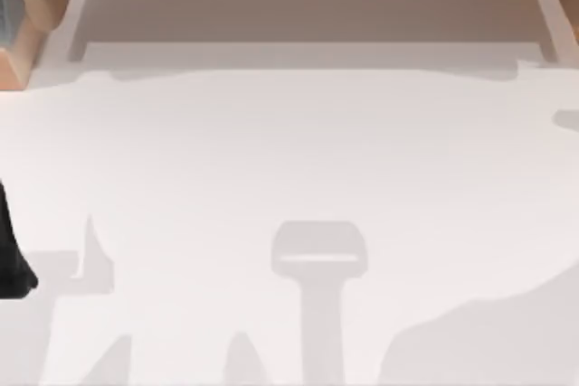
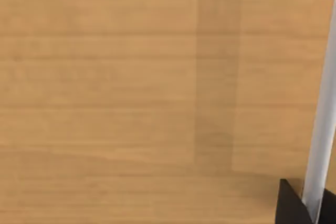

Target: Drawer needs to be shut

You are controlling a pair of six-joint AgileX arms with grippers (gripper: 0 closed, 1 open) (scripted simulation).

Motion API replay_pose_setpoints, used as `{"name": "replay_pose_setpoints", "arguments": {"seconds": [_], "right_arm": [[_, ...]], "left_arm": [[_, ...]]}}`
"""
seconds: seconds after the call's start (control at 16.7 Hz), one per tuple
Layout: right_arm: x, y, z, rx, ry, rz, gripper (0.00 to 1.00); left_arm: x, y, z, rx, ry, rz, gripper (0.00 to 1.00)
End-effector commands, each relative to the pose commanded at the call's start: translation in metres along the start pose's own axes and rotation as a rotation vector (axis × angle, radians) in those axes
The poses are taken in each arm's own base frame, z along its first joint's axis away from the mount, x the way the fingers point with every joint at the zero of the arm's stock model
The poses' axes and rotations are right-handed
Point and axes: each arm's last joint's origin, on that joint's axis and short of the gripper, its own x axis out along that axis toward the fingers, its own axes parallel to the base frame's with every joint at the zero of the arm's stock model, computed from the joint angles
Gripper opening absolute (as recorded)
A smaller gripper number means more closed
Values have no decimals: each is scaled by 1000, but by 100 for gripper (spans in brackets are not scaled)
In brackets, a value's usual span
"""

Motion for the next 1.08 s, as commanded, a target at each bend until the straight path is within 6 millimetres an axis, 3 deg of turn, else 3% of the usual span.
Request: {"name": "replay_pose_setpoints", "arguments": {"seconds": [0.72, 1.08], "right_arm": [[0, 0, 0, 0, 0, 0, 98], [0, 0, 0, 0, 0, 0, 100]], "left_arm": [[0, 0, 0, 0, 0, 0, 100], [0, 0, 0, 0, 0, 0, 100]]}}
